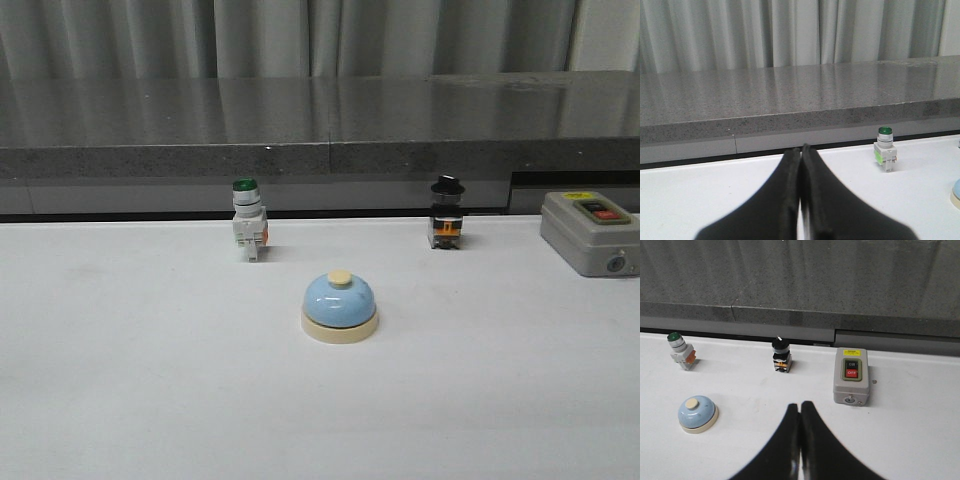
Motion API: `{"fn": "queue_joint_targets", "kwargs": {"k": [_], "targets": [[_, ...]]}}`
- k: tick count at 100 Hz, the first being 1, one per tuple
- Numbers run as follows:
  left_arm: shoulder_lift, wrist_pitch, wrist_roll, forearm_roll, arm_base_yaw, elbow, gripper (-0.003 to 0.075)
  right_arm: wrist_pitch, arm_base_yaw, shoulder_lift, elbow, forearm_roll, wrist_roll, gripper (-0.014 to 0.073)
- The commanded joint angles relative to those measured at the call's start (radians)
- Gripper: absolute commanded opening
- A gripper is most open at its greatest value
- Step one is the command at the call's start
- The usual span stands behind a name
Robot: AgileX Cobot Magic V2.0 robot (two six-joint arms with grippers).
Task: Place and press bell with both arms
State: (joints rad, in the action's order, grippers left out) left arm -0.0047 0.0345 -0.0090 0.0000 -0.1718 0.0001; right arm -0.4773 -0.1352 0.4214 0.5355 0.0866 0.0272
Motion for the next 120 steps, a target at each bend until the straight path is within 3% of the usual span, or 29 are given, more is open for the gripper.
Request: {"fn": "queue_joint_targets", "kwargs": {"k": [1, 30, 61, 85, 120], "targets": [[-0.03, -0.075, -0.01, -0.007, 0.003, 0.043, -0.002, 0.072, 0.006, 0.004, 0.026, -0.005, 0.007, -0.006], [-0.03, -0.075, -0.01, -0.007, 0.003, 0.043, -0.002, 0.125, 0.006, -0.041, -0.043, -0.032, 0.007, -0.006], [-0.03, -0.075, -0.01, -0.007, 0.003, 0.043, -0.002, 0.314, 0.007, -0.27, -0.273, -0.056, 0.005, -0.006], [-0.03, -0.075, -0.01, -0.007, 0.003, 0.043, -0.002, 0.334, 0.03, -0.451, -0.399, -0.056, 0.005, -0.006], [-0.03, -0.075, -0.01, -0.007, 0.003, 0.043, -0.002, 0.513, 0.042, -0.45, -0.53, -0.058, 0.003, -0.006]]}}
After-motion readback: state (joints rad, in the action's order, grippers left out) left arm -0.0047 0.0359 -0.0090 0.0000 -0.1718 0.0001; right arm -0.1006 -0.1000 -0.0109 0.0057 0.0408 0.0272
